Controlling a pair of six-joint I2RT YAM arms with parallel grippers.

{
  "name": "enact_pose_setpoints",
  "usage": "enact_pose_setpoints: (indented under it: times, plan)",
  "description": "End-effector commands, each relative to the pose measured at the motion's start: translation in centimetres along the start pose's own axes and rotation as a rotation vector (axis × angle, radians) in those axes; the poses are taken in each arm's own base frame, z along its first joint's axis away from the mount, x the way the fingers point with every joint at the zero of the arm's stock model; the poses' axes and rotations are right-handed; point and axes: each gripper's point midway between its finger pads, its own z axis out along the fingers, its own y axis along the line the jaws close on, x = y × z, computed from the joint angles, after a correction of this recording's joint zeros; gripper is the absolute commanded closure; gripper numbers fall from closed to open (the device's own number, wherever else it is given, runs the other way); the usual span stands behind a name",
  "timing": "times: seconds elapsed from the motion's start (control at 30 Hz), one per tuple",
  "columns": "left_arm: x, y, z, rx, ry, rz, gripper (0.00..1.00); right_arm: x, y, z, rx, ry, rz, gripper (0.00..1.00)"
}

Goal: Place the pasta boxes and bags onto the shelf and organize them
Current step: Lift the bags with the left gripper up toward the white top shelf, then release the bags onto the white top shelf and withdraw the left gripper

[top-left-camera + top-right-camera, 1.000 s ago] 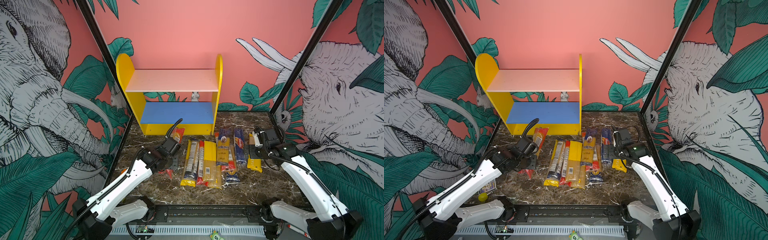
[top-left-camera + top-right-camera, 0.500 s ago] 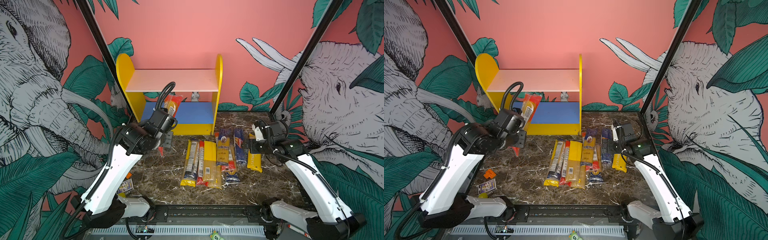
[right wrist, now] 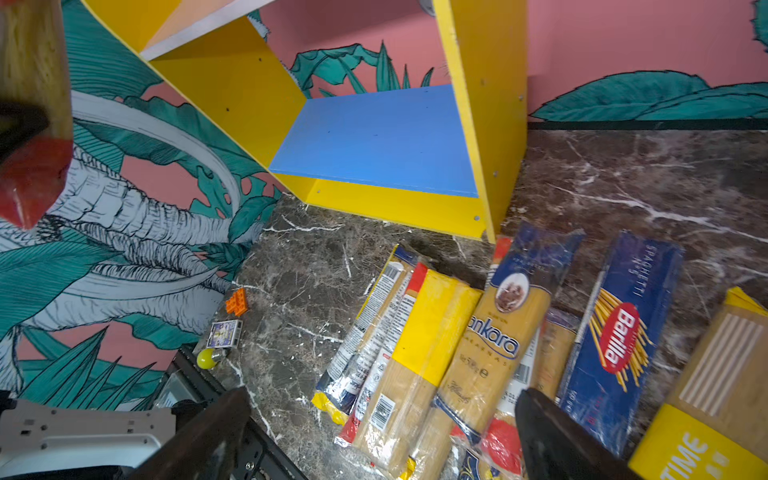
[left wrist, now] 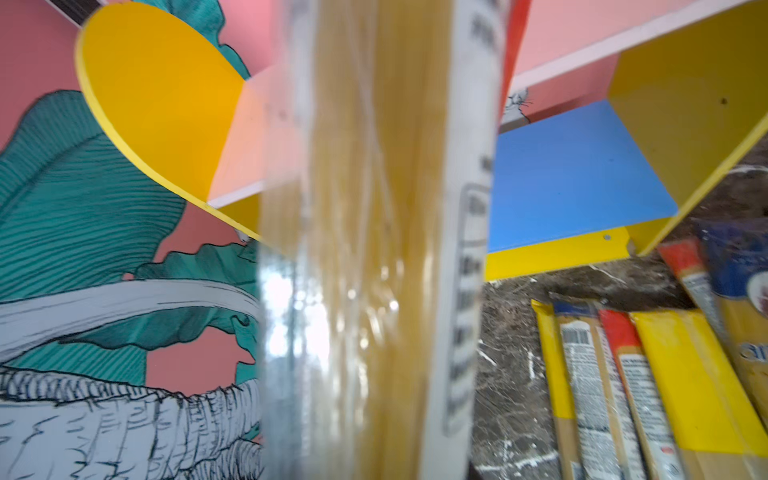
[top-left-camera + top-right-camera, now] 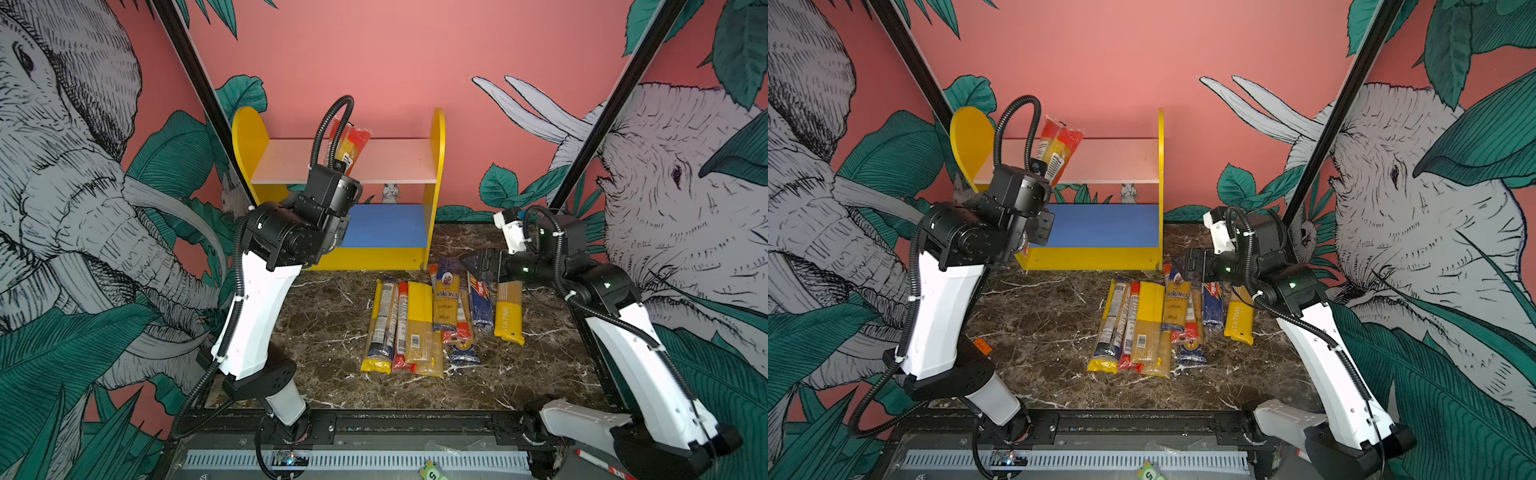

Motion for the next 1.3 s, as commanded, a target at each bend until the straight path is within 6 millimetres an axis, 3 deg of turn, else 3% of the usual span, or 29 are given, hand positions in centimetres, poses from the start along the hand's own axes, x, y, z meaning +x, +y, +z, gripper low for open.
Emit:
enact_pose_setpoints:
  times: [0.0, 0.17, 0.33, 0.53, 0.7, 0.77, 1.13, 1.27]
  plan:
    - [-5.4, 5.8, -2.0, -0.185, -0.226, -0.131, 1.00, -2.3, 1.6, 1.3, -0.039, -0.044, -0.057, 0.01]
    - [-8.1, 8.5, 0.2, -0.314, -0.290, -0.143, 1.00, -3.7, 1.6, 4.5, -0.021, -0.042, -0.086, 0.01]
    - [-9.3, 10.7, 3.7, -0.409, -0.297, -0.174, 1.00, -5.4, 1.7, 7.1, -0.004, -0.059, -0.103, 0.01]
    - [-9.5, 12.1, 8.6, -0.487, -0.246, -0.158, 1.00, -6.9, 2.0, 8.3, 0.024, -0.073, -0.131, 0.01]
    - [-9.2, 13.1, 11.1, -0.579, -0.200, -0.123, 1.00, -7.0, 2.1, 8.7, 0.038, -0.045, -0.140, 0.01]
    - [-9.0, 13.3, 11.9, -0.604, -0.179, -0.101, 1.00, -6.6, 1.7, 9.9, 0.050, -0.014, -0.136, 0.01]
    - [-7.1, 16.4, 13.9, -0.739, -0.079, -0.053, 1.00, -7.0, 1.5, 11.2, 0.087, 0.028, -0.141, 0.01]
    - [-6.8, 16.5, 14.6, -0.739, -0.062, -0.042, 1.00, -7.5, 1.4, 11.5, 0.099, 0.029, -0.143, 0.01]
